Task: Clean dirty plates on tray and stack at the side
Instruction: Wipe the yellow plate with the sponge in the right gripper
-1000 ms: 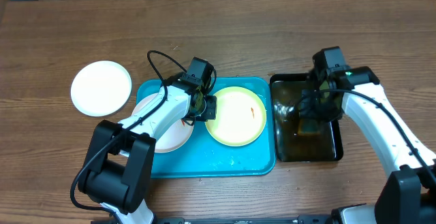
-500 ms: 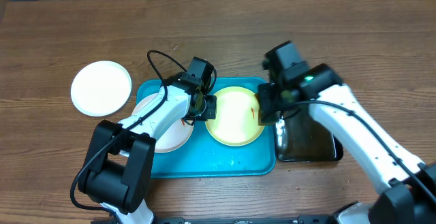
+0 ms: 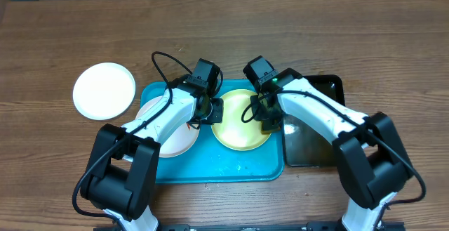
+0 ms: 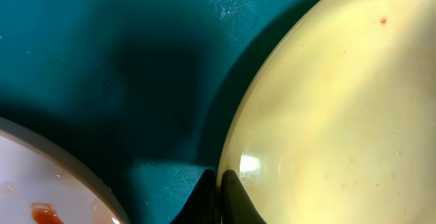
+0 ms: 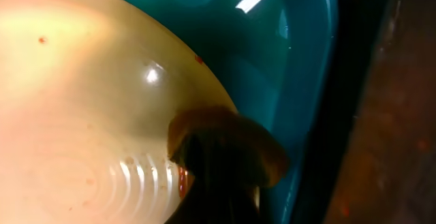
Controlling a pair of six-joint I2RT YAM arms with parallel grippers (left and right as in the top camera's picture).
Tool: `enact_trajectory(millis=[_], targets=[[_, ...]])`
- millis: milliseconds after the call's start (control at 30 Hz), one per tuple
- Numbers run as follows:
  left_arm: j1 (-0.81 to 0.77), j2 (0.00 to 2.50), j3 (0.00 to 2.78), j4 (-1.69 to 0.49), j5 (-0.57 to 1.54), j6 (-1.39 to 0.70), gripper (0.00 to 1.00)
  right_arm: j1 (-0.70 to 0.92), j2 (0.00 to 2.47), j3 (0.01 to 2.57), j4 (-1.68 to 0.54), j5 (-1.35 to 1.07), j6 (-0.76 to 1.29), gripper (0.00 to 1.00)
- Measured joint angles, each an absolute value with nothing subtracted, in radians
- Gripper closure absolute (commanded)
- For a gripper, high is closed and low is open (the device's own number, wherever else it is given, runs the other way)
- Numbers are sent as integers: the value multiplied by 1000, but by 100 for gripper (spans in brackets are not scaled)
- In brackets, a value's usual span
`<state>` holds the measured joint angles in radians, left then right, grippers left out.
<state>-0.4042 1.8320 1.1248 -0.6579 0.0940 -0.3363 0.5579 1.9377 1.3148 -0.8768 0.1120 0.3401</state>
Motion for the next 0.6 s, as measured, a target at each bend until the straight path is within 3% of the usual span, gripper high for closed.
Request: enact_trajectory(millis=[300, 600], targets=[[-404, 1832, 1125, -658, 93, -336, 96, 555, 1991, 1339, -868, 47, 338, 96], [-403, 1833, 1125, -661, 86, -336, 95, 552, 2019, 1341, -719, -318, 337, 96]])
